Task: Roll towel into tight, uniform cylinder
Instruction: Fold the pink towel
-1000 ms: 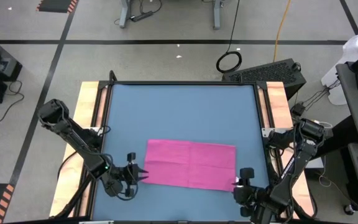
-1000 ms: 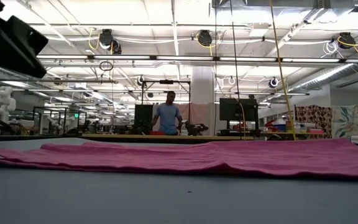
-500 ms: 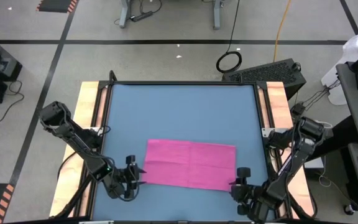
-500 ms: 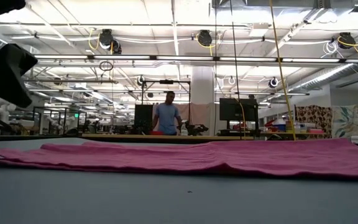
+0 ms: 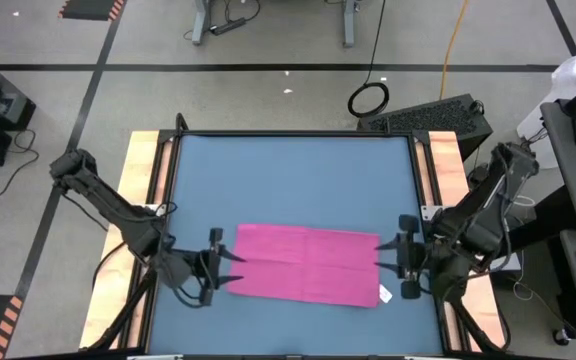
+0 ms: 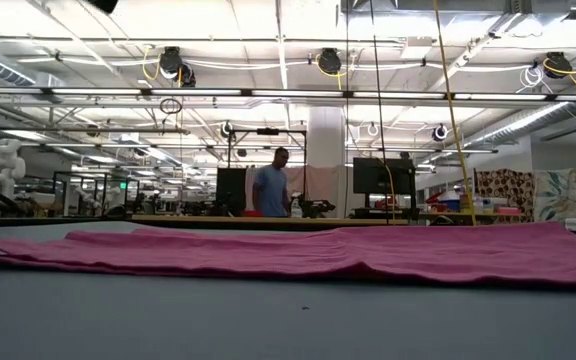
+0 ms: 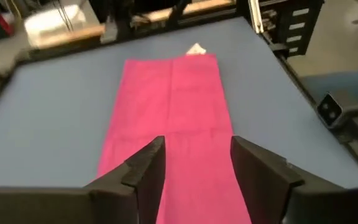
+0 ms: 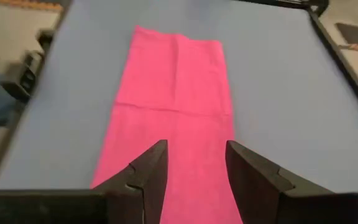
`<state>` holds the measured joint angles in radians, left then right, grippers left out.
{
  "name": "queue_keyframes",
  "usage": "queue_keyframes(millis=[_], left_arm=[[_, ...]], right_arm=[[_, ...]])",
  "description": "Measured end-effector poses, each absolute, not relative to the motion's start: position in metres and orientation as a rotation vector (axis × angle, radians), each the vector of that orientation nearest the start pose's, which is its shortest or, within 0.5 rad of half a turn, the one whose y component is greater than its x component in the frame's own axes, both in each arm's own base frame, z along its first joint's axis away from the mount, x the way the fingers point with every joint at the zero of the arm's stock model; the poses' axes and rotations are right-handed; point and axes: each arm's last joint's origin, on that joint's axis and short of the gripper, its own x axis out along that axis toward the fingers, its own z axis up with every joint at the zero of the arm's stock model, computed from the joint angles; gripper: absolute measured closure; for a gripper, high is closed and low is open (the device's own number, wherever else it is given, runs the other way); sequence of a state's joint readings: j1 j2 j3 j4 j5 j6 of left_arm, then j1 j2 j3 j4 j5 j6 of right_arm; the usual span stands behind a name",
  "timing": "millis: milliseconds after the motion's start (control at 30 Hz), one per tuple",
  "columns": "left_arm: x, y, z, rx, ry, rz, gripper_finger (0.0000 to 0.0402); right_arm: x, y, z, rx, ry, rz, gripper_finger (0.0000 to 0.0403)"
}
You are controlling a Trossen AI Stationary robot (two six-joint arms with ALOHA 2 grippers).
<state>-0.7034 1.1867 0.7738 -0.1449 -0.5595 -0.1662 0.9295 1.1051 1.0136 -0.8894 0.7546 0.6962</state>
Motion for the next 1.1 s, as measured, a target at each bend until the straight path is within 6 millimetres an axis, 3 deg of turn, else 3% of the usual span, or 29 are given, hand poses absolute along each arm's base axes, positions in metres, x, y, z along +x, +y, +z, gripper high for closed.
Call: queue_keyframes(millis=[333, 667, 800, 1100], left_arm=[[0.182, -0.158, 0.193, 0.024, 0.670, -0.054, 0.0223], [0.184, -0.174, 0.168, 0.038, 0.725, -0.058, 0.0224], [0.184, -0.174, 0.166, 0.020, 0.733, -0.048, 0.0224], [0.183, -0.176, 0.166, 0.012, 0.756, -0.080, 0.0224]], right_arm=[[0.136, 0.192, 0.223, 0.015, 0.702, 0.094, 0.0250], [0.141, 0.218, 0.159, 0.027, 0.910, 0.091, 0.0250], [0.143, 0.224, 0.147, 0.033, 0.953, 0.106, 0.0250], [0.142, 0.226, 0.145, 0.050, 0.983, 0.123, 0.0250]])
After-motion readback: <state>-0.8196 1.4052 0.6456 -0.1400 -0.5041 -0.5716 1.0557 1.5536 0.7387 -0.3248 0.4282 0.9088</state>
